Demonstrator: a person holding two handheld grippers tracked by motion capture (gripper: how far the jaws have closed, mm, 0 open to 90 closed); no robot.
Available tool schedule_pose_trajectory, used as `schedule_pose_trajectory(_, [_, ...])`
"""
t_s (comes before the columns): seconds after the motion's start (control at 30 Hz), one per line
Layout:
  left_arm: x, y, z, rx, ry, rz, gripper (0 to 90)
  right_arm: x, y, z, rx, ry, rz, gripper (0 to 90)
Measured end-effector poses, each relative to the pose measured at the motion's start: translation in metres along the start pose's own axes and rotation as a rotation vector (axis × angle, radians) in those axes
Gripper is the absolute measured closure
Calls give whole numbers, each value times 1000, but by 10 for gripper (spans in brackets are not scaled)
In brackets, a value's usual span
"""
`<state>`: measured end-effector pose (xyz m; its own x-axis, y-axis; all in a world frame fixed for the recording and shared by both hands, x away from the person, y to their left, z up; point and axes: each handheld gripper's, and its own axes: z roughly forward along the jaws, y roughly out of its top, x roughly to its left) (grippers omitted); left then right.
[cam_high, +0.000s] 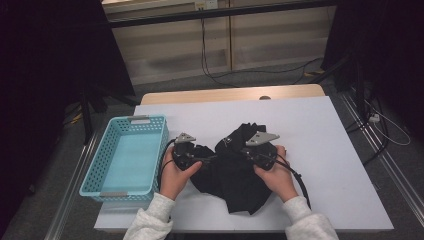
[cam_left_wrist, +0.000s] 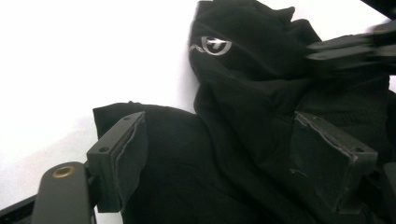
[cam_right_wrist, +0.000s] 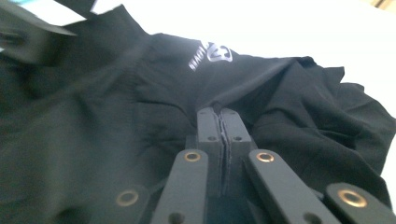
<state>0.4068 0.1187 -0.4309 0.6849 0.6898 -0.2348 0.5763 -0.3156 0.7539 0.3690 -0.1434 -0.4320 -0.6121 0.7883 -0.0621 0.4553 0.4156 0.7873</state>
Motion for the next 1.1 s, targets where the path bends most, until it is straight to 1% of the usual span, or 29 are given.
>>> schedule_pose_trajectory(0.03, [0,0,0,-4,1,1,205,1,-1,-7,-6,11,-1,885])
schedule_pose_trajectory(0.1, [-1,1,0,-5,2,2,205,1,-7,-21,-29,31,14,885])
schedule_pose_trajectory(0.17, [-2,1,0,-7,4,11,206,-1,-16,-38,-48,31,2,886])
schedule_pose_trajectory(0.23, [-4,2,1,-7,2,13,206,-3,-27,-55,-59,36,10,886])
schedule_pose_trajectory(0.3, [-5,4,2,-12,-3,14,206,-7,-39,-71,-72,31,31,887])
schedule_pose_trajectory(0.37, [-7,5,4,-11,-8,19,207,-12,-53,-87,-70,19,45,886])
schedule_pose_trajectory(0.43, [-8,7,6,-16,-15,16,213,-20,-70,-100,-72,16,80,886])
schedule_pose_trajectory(0.5, [-8,10,9,-7,-17,27,219,-28,-88,-109,-62,19,115,886])
schedule_pose_trajectory(0.57, [-8,12,13,-15,-22,22,229,-37,-103,-116,-28,-1,134,886])
schedule_pose_trajectory(0.6, [-8,13,15,-5,-23,29,231,-41,-110,-119,-12,-25,146,886])
schedule_pose_trajectory(0.67, [-10,15,21,-5,-37,26,238,-50,-121,-124,3,-40,183,885])
schedule_pose_trajectory(0.73, [-12,18,29,9,-46,32,239,-57,-130,-127,19,-60,206,884])
schedule_pose_trajectory(0.77, [-14,19,33,13,-56,32,239,-59,-133,-127,18,-62,218,884])
schedule_pose_trajectory(0.83, [-17,22,42,21,-61,38,244,-62,-136,-127,31,-70,233,884])
schedule_pose_trajectory(0.93, [-20,25,54,33,-78,43,255,-64,-135,-129,31,-98,230,881])
schedule_pose_trajectory(0.97, [-21,25,58,37,-79,47,261,-65,-134,-130,23,-100,230,880])
schedule_pose_trajectory(1.03, [-22,25,67,40,-101,55,287,-66,-134,-130,20,-99,230,879])
schedule_pose_trajectory(1.07, [-23,25,72,44,-97,57,314,-65,-134,-129,21,-96,225,879])
schedule_pose_trajectory(1.1, [-24,24,77,47,-97,64,321,-64,-134,-128,24,-93,222,879])
